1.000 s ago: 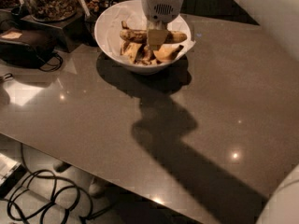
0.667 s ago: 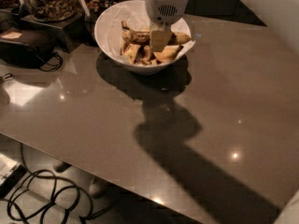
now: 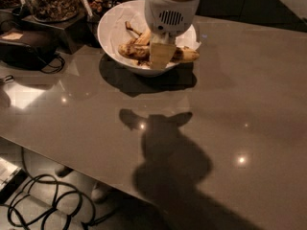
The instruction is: Pick banana from white bowl
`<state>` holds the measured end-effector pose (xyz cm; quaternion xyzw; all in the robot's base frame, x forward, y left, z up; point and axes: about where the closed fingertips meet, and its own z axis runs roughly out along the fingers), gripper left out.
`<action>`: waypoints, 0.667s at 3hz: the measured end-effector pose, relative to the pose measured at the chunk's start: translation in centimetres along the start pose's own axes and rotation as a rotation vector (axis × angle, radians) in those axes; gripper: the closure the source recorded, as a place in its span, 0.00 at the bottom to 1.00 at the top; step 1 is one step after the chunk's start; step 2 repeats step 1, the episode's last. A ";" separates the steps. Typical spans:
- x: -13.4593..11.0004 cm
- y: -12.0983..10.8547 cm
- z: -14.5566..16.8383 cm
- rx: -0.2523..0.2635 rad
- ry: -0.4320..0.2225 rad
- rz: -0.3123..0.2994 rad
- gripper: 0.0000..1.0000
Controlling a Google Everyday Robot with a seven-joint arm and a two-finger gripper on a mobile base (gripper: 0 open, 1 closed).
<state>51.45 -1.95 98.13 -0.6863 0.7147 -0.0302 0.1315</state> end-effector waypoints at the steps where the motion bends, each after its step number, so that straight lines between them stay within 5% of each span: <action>1: 0.0 0.1 0.0 -0.001 -0.001 0.001 1.00; 2: 0.0 0.1 0.0 -0.001 -0.001 0.001 1.00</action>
Offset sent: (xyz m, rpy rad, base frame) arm 0.0000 0.0000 0.0000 0.0000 0.0000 0.0000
